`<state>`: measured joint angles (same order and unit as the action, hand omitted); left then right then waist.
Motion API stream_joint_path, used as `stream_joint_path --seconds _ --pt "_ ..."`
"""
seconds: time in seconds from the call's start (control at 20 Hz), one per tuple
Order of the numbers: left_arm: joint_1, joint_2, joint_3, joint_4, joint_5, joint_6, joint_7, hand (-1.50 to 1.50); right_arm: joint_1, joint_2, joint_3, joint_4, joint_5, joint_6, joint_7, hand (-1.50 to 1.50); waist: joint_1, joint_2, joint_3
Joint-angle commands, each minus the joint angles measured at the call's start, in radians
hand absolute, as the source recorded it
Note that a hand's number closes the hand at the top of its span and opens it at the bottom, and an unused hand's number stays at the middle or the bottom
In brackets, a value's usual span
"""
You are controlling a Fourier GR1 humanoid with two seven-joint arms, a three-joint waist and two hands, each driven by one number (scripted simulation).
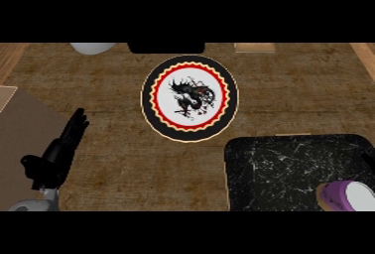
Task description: Pick the can from the tray and place it in the plate
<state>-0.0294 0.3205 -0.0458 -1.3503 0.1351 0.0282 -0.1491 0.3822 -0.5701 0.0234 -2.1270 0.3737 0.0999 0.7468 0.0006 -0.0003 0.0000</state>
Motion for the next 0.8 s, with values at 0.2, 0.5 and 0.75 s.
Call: stream_joint_path --seconds 0.2,0.5,0.75 --pt "-0.005 -0.050 0.010 -0.013 -0.046 -0.005 0.019 0.00 -0.104 0.092 0.014 0.135 0.139 0.057 -0.002 -1.50 0.000 0.000 0.000" --pt "-0.032 -0.045 0.053 0.035 -0.045 -0.036 0.011 0.00 -0.051 0.083 -0.100 0.195 0.026 0.140 -0.179 1.50 -0.006 0.000 0.000" --pt "-0.034 -0.049 0.081 0.027 -0.059 -0.054 0.017 0.00 -0.106 0.175 -0.002 0.246 0.186 0.102 -0.214 1.50 -0.002 0.000 0.000"
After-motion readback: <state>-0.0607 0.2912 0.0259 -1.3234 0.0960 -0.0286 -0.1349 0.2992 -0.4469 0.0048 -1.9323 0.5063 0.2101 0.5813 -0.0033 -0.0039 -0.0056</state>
